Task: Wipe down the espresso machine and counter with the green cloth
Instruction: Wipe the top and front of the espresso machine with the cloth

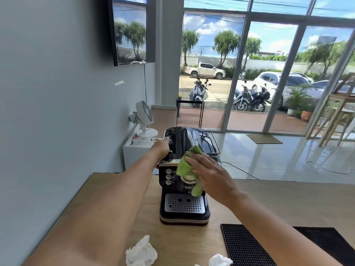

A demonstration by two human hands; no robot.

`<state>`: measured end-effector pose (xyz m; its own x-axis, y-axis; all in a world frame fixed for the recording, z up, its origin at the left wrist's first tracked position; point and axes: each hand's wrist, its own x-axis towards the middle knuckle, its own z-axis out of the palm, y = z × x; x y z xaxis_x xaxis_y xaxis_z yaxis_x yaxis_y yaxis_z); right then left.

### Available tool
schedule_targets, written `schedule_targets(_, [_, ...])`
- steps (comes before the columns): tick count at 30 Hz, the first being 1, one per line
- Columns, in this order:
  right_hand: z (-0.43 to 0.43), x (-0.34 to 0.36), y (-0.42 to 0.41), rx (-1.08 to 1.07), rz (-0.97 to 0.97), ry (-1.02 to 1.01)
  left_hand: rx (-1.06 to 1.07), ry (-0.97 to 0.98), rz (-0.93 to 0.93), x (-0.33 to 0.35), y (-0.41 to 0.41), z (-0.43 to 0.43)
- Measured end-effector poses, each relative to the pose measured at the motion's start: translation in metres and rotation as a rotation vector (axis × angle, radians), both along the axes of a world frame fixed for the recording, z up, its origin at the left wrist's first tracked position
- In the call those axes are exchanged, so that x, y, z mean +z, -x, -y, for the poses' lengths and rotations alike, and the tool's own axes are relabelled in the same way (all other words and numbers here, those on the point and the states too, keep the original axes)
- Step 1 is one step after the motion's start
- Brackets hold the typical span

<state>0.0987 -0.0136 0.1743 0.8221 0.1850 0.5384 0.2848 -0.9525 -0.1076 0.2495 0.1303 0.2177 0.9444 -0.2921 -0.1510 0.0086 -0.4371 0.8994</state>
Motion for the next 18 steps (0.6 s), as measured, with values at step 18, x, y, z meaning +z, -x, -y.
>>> schedule_targets(18, [-0.016, 0.053, -0.112, -0.383, -0.633, 0.1, -0.048, -0.013, 0.067, -0.012, -0.015, 0.001])
